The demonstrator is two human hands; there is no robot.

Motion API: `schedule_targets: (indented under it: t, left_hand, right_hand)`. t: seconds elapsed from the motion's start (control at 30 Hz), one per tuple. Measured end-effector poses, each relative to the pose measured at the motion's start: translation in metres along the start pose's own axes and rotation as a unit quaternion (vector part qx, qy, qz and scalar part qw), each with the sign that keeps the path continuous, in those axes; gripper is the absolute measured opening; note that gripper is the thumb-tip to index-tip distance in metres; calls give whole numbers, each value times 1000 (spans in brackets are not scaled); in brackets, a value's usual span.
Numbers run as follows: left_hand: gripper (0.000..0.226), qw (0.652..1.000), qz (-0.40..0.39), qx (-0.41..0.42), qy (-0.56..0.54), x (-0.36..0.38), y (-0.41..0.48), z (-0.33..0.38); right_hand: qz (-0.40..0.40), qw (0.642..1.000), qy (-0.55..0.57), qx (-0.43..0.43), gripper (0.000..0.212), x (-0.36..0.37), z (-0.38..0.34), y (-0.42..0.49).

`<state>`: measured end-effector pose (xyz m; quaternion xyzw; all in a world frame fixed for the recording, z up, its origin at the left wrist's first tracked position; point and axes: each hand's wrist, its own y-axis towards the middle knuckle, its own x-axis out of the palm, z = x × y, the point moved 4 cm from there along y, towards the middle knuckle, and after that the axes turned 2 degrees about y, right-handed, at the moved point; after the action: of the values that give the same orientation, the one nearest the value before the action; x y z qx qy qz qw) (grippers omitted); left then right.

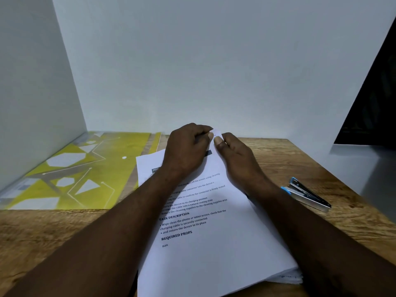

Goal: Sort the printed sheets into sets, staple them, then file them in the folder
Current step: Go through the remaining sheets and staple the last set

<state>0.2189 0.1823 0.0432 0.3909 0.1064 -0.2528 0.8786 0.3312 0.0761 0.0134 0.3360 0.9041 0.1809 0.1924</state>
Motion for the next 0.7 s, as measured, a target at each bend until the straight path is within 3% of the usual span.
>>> schedule_targets:
  t: [0.13, 0.7]
  left_hand:
    - [27, 996, -20, 51, 64, 4, -1, 7]
    - [53, 989, -56, 84, 110, 9, -6, 12]
  right_hand:
    - [25, 999, -22, -26, 37, -1, -2, -1]
    - [41, 994, -93, -44, 43, -3, 0, 1]
